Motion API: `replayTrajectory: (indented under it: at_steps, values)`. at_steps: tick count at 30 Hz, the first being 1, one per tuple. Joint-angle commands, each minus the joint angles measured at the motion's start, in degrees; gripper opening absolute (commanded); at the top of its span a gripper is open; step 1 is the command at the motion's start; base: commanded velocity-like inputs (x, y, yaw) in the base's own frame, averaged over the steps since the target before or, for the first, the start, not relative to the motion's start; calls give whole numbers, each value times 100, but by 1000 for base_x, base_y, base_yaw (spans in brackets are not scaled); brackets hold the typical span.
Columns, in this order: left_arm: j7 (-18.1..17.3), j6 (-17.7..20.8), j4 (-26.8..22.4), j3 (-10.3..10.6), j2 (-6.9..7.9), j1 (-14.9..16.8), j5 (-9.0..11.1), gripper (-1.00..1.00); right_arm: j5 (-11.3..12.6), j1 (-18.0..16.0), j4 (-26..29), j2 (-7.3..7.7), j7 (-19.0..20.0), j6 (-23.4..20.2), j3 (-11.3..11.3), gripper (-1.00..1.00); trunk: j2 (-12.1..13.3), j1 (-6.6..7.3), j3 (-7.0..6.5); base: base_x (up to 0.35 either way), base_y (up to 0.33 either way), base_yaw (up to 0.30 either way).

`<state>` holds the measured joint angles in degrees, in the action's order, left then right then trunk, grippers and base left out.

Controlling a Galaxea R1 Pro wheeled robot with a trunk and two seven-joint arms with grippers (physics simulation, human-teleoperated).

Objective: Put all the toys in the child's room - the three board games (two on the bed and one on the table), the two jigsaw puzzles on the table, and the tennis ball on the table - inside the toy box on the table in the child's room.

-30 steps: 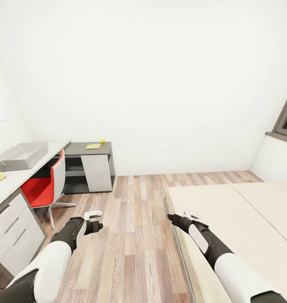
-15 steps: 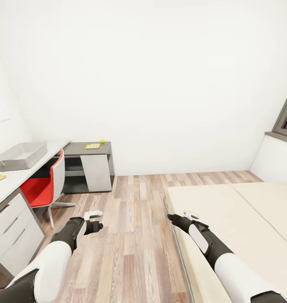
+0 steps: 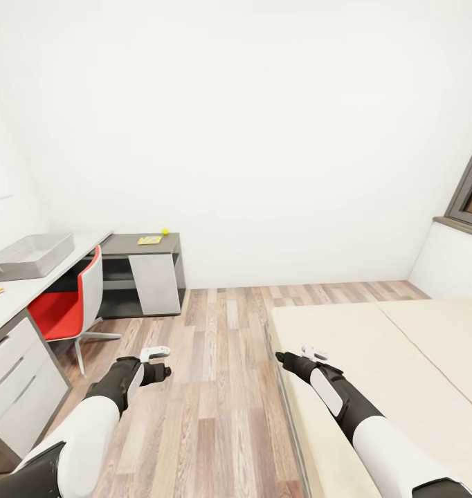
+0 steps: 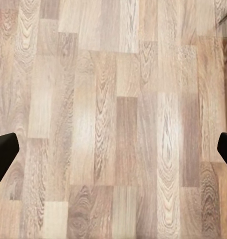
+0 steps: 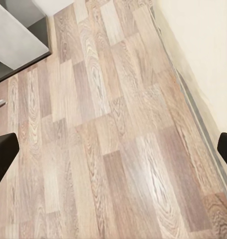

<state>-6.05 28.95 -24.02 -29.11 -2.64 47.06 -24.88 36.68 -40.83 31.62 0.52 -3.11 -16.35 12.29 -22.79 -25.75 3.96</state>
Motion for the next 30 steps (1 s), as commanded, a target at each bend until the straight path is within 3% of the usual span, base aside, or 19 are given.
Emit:
replayTrajectory:
  at_steps: [1, 14, 30]
  values:
    - [-46, 26, -15, -43, -7, 5, -61, 100, 32, -4, 11, 6, -32, -18, 27, 100, -13, -4, 13, 0, -22, 0]
    - [-46, 24, -15, -43, -8, 5, -61, 100, 32, -4, 11, 8, -32, -19, 28, 100, -13, -4, 13, 0, -114, 0]
    - [-46, 26, -15, -43, -8, 5, -61, 100, 32, -4, 11, 6, -32, -18, 27, 100, -13, -4, 13, 0, -12, 0]
